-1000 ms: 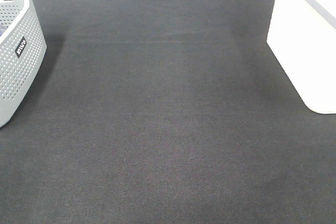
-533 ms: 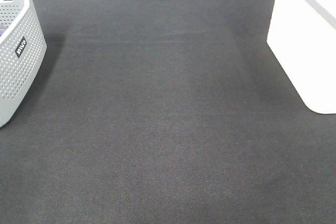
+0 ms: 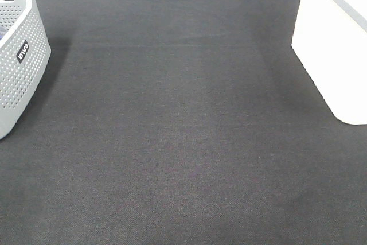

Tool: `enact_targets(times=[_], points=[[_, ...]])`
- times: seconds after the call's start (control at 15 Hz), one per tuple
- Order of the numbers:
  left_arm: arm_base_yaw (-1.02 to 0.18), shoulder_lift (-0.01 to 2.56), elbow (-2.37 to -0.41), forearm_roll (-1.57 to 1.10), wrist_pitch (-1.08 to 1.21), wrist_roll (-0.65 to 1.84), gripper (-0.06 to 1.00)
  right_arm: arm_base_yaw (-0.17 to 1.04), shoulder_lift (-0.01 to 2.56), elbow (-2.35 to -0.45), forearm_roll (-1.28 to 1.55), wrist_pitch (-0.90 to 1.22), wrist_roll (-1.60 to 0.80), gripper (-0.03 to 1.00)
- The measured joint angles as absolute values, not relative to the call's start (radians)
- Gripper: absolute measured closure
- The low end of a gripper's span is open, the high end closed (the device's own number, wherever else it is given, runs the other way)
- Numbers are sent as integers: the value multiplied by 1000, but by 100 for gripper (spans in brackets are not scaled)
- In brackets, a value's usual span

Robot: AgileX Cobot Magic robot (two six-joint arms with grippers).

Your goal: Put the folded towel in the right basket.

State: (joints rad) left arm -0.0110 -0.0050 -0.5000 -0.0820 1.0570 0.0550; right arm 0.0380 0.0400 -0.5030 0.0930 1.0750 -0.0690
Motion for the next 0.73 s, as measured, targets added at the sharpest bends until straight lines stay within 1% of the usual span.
enact_targets(times=[0.73], points=[[-11,-5,-500,-82,1057,55,7,38,-6,-503,93,1070,-68,23]])
